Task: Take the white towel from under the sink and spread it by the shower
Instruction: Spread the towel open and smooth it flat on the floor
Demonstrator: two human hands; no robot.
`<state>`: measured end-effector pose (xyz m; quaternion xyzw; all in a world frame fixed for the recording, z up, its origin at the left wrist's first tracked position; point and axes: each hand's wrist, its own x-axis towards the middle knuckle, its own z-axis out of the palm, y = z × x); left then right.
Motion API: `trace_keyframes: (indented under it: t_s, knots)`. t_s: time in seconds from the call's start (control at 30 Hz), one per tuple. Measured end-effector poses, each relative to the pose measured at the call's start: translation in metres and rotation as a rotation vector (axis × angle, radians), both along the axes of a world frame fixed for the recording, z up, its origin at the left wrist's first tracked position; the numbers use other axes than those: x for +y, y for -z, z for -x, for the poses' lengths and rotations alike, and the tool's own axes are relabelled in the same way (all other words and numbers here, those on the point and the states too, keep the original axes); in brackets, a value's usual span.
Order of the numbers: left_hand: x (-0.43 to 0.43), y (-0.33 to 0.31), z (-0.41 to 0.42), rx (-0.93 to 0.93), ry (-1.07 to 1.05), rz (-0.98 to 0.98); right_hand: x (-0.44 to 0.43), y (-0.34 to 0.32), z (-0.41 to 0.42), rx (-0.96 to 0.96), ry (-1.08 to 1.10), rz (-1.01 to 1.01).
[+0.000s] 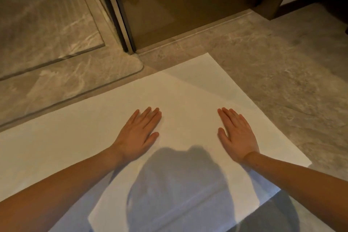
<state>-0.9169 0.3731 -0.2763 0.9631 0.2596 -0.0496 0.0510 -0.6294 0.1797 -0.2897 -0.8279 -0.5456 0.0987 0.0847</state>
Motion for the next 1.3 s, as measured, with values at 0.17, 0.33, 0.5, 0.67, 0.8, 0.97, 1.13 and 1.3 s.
trace_keyframes:
  t_s: [0.17,0.33,0.5,0.67,0.8,0.97,1.13,1.3]
  knots:
    - [-0.018,0.001,0.081,0.002,-0.179,0.024,0.001,-0.015,0.008,-0.017,-0.001,0.042]
    - [-0.032,-0.002,0.143,-0.058,-0.370,0.043,0.012,-0.036,0.024,-0.043,-0.001,0.091]
    - [-0.020,-0.007,0.211,-0.047,-0.511,0.008,0.067,-0.062,0.092,0.071,-0.148,-0.030]
    - [0.000,-0.004,0.259,-0.078,-0.719,0.057,0.147,-0.090,0.198,0.118,-0.431,-0.100]
    - [-0.015,0.012,0.276,-0.063,-0.726,0.117,0.172,-0.092,0.275,0.094,-0.583,-0.062]
    - [-0.026,0.022,0.303,-0.112,-0.715,0.059,0.184,-0.072,0.343,0.042,-0.686,0.022]
    - [-0.038,0.027,0.342,-0.117,-0.715,0.014,0.176,-0.033,0.392,-0.021,-0.630,0.070]
    - [-0.055,0.025,0.394,-0.099,-0.747,0.015,0.157,-0.003,0.425,-0.019,-0.670,0.069]
